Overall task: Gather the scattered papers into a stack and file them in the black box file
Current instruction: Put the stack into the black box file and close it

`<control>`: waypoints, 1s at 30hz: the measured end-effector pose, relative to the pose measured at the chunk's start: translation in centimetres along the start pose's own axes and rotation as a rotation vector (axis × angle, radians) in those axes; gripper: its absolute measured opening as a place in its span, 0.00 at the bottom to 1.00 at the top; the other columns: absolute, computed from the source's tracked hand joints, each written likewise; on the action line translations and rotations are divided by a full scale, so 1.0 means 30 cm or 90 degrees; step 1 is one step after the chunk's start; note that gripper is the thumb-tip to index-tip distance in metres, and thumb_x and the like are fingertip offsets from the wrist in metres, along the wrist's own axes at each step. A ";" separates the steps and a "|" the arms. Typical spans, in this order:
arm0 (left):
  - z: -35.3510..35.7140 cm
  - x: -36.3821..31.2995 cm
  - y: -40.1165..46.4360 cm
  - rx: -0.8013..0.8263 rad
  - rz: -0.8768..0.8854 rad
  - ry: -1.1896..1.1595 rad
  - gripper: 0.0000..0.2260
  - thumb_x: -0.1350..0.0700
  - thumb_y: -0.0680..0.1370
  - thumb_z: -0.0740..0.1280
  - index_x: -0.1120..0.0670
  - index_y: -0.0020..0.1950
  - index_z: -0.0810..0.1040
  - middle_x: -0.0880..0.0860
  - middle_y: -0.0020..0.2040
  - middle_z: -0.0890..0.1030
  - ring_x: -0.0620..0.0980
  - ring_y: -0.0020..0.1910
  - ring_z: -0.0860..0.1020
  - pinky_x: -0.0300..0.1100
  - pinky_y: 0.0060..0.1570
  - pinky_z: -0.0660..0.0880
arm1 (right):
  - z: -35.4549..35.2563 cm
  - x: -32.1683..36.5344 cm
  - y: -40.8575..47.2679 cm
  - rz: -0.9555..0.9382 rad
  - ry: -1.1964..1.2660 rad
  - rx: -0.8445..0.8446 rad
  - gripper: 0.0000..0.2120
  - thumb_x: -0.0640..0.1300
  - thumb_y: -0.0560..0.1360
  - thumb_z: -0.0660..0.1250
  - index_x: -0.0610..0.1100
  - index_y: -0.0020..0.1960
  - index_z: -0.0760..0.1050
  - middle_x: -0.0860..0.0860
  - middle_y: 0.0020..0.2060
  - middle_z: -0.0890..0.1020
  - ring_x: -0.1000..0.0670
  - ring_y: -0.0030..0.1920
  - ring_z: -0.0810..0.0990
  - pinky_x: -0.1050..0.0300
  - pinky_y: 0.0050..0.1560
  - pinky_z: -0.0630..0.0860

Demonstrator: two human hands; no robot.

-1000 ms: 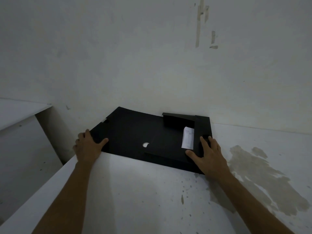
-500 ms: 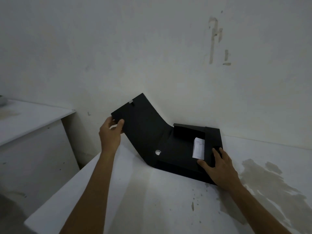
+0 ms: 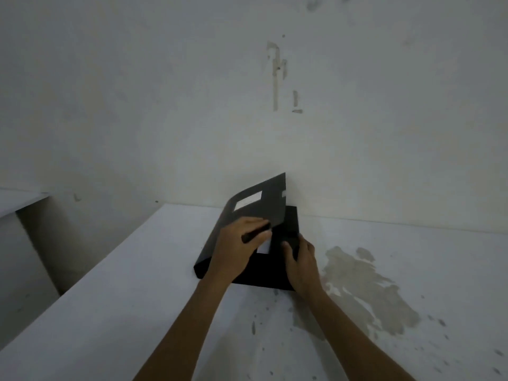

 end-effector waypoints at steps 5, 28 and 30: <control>0.128 0.066 -0.061 0.096 -0.026 0.123 0.22 0.37 0.74 0.69 0.47 0.63 0.82 0.43 0.61 0.81 0.39 0.59 0.78 0.41 0.63 0.74 | -0.051 -0.038 -0.019 0.076 0.196 -0.036 0.27 0.57 0.85 0.50 0.46 0.80 0.60 0.47 0.77 0.66 0.47 0.76 0.66 0.55 0.75 0.60; 0.174 0.195 -0.130 0.106 -0.057 0.498 0.34 0.28 0.73 0.53 0.47 0.70 0.75 0.47 0.71 0.75 0.52 0.73 0.68 0.59 0.73 0.58 | -0.071 -0.035 0.130 -0.042 -0.310 0.163 0.31 0.54 0.82 0.57 0.44 0.80 0.55 0.45 0.75 0.63 0.41 0.68 0.72 0.43 0.69 0.71; 0.171 0.199 -0.125 0.122 -0.063 0.503 0.35 0.27 0.73 0.52 0.46 0.72 0.73 0.47 0.73 0.72 0.51 0.75 0.66 0.59 0.75 0.55 | -0.073 -0.030 0.151 -0.045 -0.348 0.165 0.31 0.56 0.82 0.55 0.45 0.81 0.54 0.45 0.75 0.64 0.41 0.69 0.72 0.42 0.68 0.71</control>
Point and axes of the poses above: each hand's wrist, its own y-axis towards the middle knuckle, its own z-axis out of the palm, x = y × z, the point moved 2 cm from there along y, towards the middle knuckle
